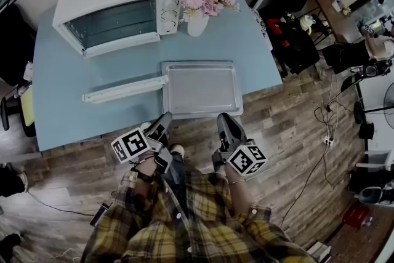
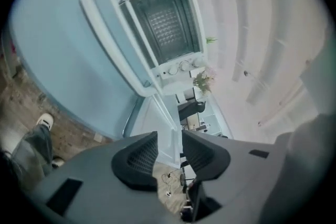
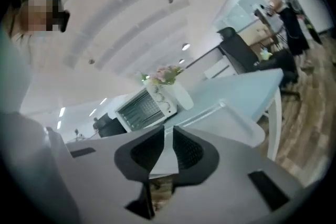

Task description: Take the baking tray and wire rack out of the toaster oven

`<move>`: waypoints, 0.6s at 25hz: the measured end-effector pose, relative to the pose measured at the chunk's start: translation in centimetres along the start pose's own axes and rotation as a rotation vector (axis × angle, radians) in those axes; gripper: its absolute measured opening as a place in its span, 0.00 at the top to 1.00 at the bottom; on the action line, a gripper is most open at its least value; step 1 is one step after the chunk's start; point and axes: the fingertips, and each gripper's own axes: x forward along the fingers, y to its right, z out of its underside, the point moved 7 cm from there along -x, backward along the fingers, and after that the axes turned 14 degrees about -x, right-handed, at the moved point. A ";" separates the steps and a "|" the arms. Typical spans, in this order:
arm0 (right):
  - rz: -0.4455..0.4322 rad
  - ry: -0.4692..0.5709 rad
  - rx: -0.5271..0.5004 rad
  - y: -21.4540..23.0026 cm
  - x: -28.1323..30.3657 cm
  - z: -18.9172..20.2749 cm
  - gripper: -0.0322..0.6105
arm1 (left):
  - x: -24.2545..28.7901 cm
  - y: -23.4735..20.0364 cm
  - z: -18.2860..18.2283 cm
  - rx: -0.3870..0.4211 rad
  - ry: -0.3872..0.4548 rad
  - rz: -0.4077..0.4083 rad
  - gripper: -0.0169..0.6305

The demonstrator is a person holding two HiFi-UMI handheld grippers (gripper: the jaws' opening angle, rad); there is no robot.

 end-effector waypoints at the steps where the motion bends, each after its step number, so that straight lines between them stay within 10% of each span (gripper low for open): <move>1: -0.034 0.011 -0.078 -1.1 0.4 -1.0 0.90 | -0.4 0.9 -0.4 0.055 0.009 0.013 0.77; 8: -0.228 0.056 -0.483 -8.9 4.6 -6.3 0.90 | -4.1 7.2 -3.5 0.477 0.117 0.106 0.78; 15: -0.307 0.052 -0.633 -14.9 10.2 -8.8 0.89 | -7.5 11.7 -8.9 0.818 0.175 0.086 0.83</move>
